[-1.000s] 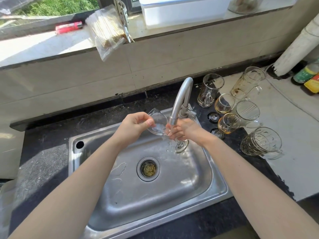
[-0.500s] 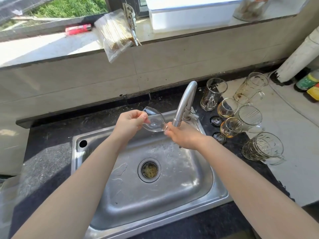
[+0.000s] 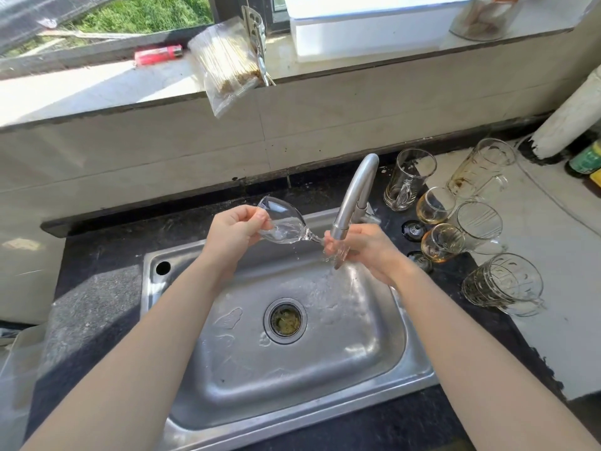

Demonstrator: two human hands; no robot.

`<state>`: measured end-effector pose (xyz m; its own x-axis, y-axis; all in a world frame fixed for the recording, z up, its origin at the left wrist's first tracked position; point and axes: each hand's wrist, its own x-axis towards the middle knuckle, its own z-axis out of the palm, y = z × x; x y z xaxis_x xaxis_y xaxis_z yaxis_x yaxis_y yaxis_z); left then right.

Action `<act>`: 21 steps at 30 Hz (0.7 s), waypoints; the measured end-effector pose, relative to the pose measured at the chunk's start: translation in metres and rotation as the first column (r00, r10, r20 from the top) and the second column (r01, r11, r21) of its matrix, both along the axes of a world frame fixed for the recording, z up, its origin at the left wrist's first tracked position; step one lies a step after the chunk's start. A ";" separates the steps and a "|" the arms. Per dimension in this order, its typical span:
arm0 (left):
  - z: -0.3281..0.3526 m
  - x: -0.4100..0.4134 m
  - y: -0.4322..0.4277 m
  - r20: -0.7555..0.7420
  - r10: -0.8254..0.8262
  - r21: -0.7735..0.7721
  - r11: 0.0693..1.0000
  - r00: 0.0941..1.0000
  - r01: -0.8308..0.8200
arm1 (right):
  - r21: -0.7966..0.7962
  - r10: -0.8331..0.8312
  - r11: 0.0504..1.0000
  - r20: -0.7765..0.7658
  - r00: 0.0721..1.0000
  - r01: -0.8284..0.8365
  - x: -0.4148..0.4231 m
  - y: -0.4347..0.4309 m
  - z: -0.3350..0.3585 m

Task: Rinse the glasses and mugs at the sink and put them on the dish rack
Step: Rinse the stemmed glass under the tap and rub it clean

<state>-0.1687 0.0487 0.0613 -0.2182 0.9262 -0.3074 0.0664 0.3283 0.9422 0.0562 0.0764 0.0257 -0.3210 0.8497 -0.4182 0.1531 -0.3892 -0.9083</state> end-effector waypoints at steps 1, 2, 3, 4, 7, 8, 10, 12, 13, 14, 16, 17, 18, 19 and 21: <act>-0.001 -0.001 -0.001 0.029 0.028 -0.027 0.999 0.999 -0.027 | -0.037 -0.064 0.997 -0.077 0.995 0.061 -0.003 -0.002 -0.002; -0.003 -0.003 -0.002 0.050 0.055 -0.059 0.997 0.997 -0.052 | -0.081 -0.133 0.989 -0.137 0.982 0.122 -0.009 -0.005 -0.003; -0.005 -0.004 -0.003 0.067 0.085 -0.094 0.992 0.994 -0.079 | -0.112 -0.195 0.978 -0.166 0.967 0.178 -0.016 -0.006 -0.004; -0.008 -0.005 -0.004 0.082 0.116 -0.135 0.985 0.990 -0.104 | -0.114 -0.243 0.967 -0.148 0.959 0.228 -0.024 -0.007 -0.005; -0.016 -0.006 -0.009 0.150 0.212 -0.275 0.947 0.966 -0.165 | 0.015 -0.299 0.954 0.008 0.954 0.298 -0.046 -0.013 -0.002; -0.019 -0.006 -0.012 0.177 0.240 -0.316 0.932 0.955 -0.176 | 0.038 -0.326 0.945 0.041 0.945 0.324 -0.051 -0.015 0.000; -0.023 -0.008 -0.017 0.214 0.272 -0.371 0.911 0.938 -0.179 | 0.116 -0.353 0.933 0.113 0.929 0.341 -0.056 -0.018 -0.003; -0.025 -0.011 -0.021 0.252 0.289 -0.408 0.897 0.924 -0.169 | 0.171 -0.368 0.924 0.148 0.918 0.343 -0.058 -0.017 -0.004; -0.027 -0.012 -0.024 0.272 0.304 -0.428 0.888 0.913 -0.168 | 0.161 -0.375 0.922 0.152 0.915 0.351 -0.059 -0.014 -0.005; -0.028 -0.014 -0.026 0.290 0.320 -0.448 0.878 0.902 -0.168 | 0.125 -0.371 0.927 0.160 0.915 0.354 -0.058 -0.012 -0.005; -0.029 -0.015 -0.029 0.321 0.345 -0.477 0.863 0.882 -0.164 | -0.019 -0.368 0.928 0.102 0.924 0.371 -0.057 -0.009 -0.006; -0.029 -0.015 -0.030 0.334 0.352 -0.489 0.858 0.874 -0.159 | -0.124 -0.385 0.913 0.046 0.922 0.387 -0.056 -0.009 -0.007; -0.029 -0.013 -0.031 0.342 0.358 -0.499 0.853 0.869 -0.154 | -0.227 -0.425 0.881 0.003 0.905 0.415 -0.054 -0.010 -0.008; -0.029 -0.012 -0.031 0.343 0.359 -0.507 0.848 0.868 -0.151 | -0.304 -0.476 0.839 -0.010 0.879 0.451 -0.052 -0.010 -0.008; -0.029 -0.009 -0.031 0.327 0.360 -0.516 0.843 0.874 -0.154 | -0.299 -0.544 0.791 0.053 0.837 0.533 -0.050 -0.012 -0.010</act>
<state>-0.1778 0.0179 0.0325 -0.1914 0.5789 -0.7926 -0.4277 0.6776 0.5982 0.0059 0.0644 0.0161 0.1341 0.7306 -0.6695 -0.1887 -0.6444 -0.7410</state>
